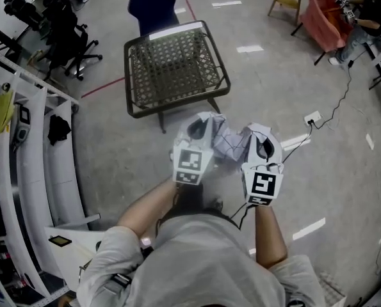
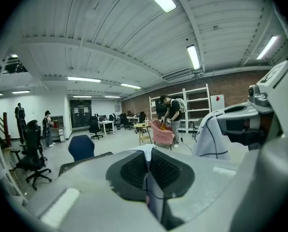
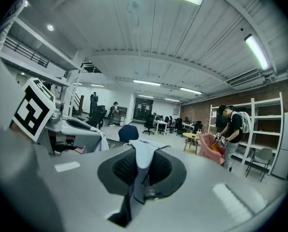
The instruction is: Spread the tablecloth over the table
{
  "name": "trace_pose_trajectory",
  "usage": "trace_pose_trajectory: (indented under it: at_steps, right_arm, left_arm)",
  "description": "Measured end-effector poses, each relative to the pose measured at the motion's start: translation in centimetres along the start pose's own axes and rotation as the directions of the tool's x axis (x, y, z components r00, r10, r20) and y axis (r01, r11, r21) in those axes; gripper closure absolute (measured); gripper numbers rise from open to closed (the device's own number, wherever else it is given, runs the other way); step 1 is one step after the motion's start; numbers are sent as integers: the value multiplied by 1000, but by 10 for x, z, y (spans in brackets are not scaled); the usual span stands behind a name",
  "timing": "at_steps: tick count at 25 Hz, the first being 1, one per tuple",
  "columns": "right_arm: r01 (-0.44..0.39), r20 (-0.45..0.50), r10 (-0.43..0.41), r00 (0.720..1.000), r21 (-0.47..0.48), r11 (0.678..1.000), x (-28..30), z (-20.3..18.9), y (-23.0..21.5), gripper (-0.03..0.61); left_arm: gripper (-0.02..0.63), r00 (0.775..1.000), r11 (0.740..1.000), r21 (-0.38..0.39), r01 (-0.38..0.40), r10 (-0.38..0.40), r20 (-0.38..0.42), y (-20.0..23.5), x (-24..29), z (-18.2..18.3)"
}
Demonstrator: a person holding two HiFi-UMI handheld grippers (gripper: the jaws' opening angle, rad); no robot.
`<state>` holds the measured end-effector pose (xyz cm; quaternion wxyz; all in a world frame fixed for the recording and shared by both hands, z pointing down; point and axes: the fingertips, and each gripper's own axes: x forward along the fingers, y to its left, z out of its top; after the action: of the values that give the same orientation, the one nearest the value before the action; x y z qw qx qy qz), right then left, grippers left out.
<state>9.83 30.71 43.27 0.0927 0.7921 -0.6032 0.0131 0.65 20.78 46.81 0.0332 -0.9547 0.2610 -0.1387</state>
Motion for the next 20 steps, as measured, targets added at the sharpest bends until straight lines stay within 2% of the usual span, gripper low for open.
trace_pose_trajectory:
  at_steps: [4, 9, 15, 20]
  right_arm:
    - [43, -31, -44, 999, -13, 999, 28, 5, -2, 571]
    - [101, -65, -102, 993, -27, 995, 60, 11, -1, 571]
    - [188, -95, -191, 977, -38, 981, 92, 13, -12, 571]
    - [234, -116, -236, 965, -30, 972, 115, 16, -16, 571]
  left_arm:
    - [591, 995, 995, -9, 99, -99, 0, 11, 35, 5]
    - [591, 981, 981, 16, 194, -194, -4, 29, 76, 12]
    - [591, 943, 940, 81, 331, -333, 9, 34, 119, 22]
    - [591, 919, 915, 95, 392, -395, 12, 38, 146, 30]
